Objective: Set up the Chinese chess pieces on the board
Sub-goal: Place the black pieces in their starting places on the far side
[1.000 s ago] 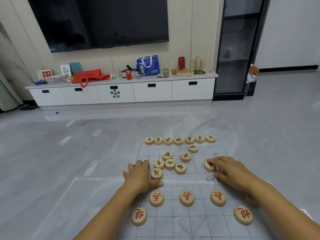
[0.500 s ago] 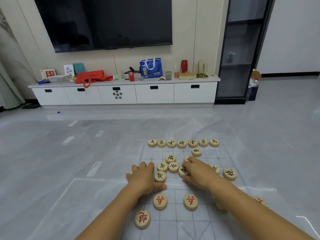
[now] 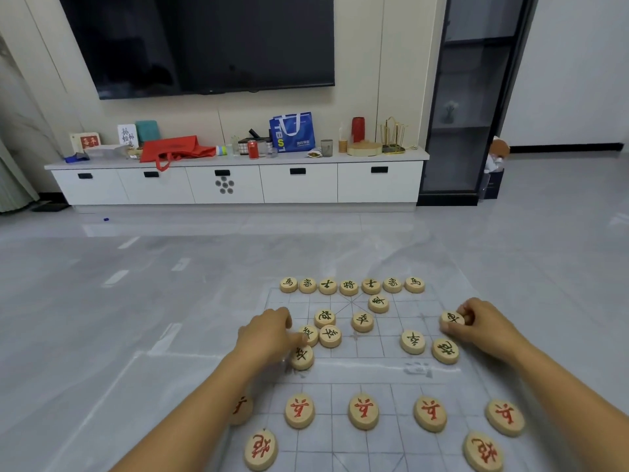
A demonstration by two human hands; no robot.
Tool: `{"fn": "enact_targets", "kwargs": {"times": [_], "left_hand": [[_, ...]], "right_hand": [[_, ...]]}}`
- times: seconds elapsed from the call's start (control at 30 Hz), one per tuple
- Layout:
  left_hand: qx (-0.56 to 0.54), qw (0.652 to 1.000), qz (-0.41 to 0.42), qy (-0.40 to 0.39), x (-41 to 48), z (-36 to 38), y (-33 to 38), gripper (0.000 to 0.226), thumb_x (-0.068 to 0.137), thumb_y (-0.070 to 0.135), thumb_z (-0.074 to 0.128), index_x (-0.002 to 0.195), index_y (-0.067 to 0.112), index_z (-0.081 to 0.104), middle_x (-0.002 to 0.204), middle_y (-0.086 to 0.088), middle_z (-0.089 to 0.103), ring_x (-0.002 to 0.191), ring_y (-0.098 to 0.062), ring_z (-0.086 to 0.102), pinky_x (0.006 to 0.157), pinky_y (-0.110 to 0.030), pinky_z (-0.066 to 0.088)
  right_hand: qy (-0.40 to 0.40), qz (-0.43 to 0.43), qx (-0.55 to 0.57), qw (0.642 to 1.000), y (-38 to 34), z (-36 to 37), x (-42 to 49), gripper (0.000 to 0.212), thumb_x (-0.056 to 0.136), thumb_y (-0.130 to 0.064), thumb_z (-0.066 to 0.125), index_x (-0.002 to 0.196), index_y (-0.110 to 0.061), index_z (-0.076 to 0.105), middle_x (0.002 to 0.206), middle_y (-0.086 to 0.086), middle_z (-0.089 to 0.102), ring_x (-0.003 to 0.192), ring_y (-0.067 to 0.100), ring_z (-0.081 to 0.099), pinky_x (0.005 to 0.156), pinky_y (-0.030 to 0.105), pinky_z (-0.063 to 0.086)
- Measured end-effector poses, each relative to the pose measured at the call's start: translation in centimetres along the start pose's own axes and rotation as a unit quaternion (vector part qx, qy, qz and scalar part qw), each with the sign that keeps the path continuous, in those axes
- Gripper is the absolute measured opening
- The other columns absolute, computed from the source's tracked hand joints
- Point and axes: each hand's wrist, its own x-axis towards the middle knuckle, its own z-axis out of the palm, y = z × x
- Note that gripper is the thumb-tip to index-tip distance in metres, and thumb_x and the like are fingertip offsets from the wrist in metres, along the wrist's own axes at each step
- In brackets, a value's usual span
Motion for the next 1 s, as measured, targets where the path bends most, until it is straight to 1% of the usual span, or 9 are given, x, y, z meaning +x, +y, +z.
{"fn": "enact_targets", "kwargs": {"times": [0.03,0.17,0.3,0.4,0.53,0.63,0.77,0.83,1.0], "left_hand": [[-0.007,1.0,0.008,0.013,0.3,0.1,0.5,0.037,0.085,0.045,0.056,0.112,0.02,0.05,0.117,0.0,0.056,0.103,-0.02,0.054,0.09,-0.037,0.045],[-0.051,0.996,0.046,0.054,1.8,0.3,3.4,0.028,0.089,0.034,0.053,0.113,0.018,0.05,0.112,-0.002,0.06,0.098,-0.021,0.057,0.083,-0.033,0.046],[-0.062,0.99,0.108,0.069,3.7,0.7,7.8,0.029,0.09,0.029,0.054,0.115,0.016,0.051,0.115,-0.005,0.059,0.101,-0.024,0.057,0.084,-0.036,0.047],[-0.011,0.988,0.14,0.062,5.1,1.7,11.4,0.038,0.087,0.036,0.056,0.118,0.015,0.05,0.118,-0.007,0.059,0.107,-0.027,0.054,0.085,-0.037,0.042],[0.109,0.983,0.134,0.055,6.6,3.7,14.1,0.055,0.08,0.052,0.059,0.117,0.012,0.048,0.118,-0.009,0.056,0.11,-0.029,0.051,0.086,-0.037,0.034],[0.107,0.984,0.132,0.053,7.0,4.3,14.3,0.05,0.083,0.044,0.058,0.119,0.011,0.048,0.12,-0.01,0.052,0.11,-0.029,0.051,0.09,-0.037,0.035],[0.02,0.989,0.131,0.071,7.1,2.1,10.9,0.03,0.085,0.029,0.051,0.112,0.02,0.056,0.117,-0.004,0.053,0.105,-0.028,0.056,0.091,-0.036,0.039],[0.006,0.99,0.117,0.076,7.4,0.1,6.7,0.028,0.085,0.029,0.052,0.113,0.026,0.058,0.116,-0.002,0.054,0.105,-0.025,0.057,0.092,-0.035,0.042],[-0.027,0.997,0.035,0.068,7.4,-1.8,-4.2,0.028,0.089,0.035,0.053,0.114,0.026,0.061,0.109,-0.008,0.052,0.097,-0.024,0.056,0.089,-0.033,0.046]], "right_hand": [[0.016,-0.005,0.02,1.0,0.3,0.2,0.0,0.033,0.073,-0.037,0.072,0.082,-0.012,0.052,0.086,0.004,0.054,0.073,0.017,0.052,0.059,0.03,0.038],[0.076,-0.031,-0.011,0.997,1.1,1.5,0.0,0.029,0.074,-0.044,0.067,0.08,-0.021,0.05,0.088,-0.002,0.051,0.076,0.015,0.052,0.06,0.029,0.035],[0.086,-0.043,-0.013,0.995,1.8,1.7,0.4,0.031,0.077,-0.045,0.063,0.098,-0.025,0.054,0.095,-0.002,0.053,0.084,0.015,0.053,0.068,0.028,0.036],[0.088,-0.048,-0.031,0.994,2.1,1.9,0.7,0.038,0.08,-0.047,0.06,0.113,-0.029,0.054,0.096,-0.002,0.05,0.09,0.017,0.054,0.072,0.028,0.037],[0.086,-0.045,-0.035,0.995,2.2,2.1,0.8,0.04,0.08,-0.05,0.058,0.115,-0.031,0.054,0.098,-0.004,0.05,0.092,0.017,0.054,0.074,0.028,0.038],[0.086,-0.046,-0.031,0.995,2.3,2.2,0.9,0.04,0.08,-0.05,0.058,0.115,-0.031,0.054,0.098,-0.005,0.05,0.094,0.017,0.054,0.075,0.028,0.039],[0.089,-0.044,-0.028,0.995,2.4,2.1,0.9,0.04,0.08,-0.05,0.059,0.114,-0.03,0.054,0.097,-0.005,0.049,0.091,0.016,0.053,0.073,0.027,0.038],[0.093,-0.037,-0.039,0.994,2.4,2.2,1.1,0.039,0.081,-0.051,0.058,0.113,-0.029,0.053,0.095,-0.005,0.05,0.09,0.016,0.053,0.071,0.028,0.038],[0.078,0.021,-0.092,0.992,0.8,2.0,2.8,0.035,0.085,-0.055,0.048,0.104,-0.026,0.046,0.092,-0.002,0.056,0.081,0.02,0.051,0.065,0.03,0.037]]}}
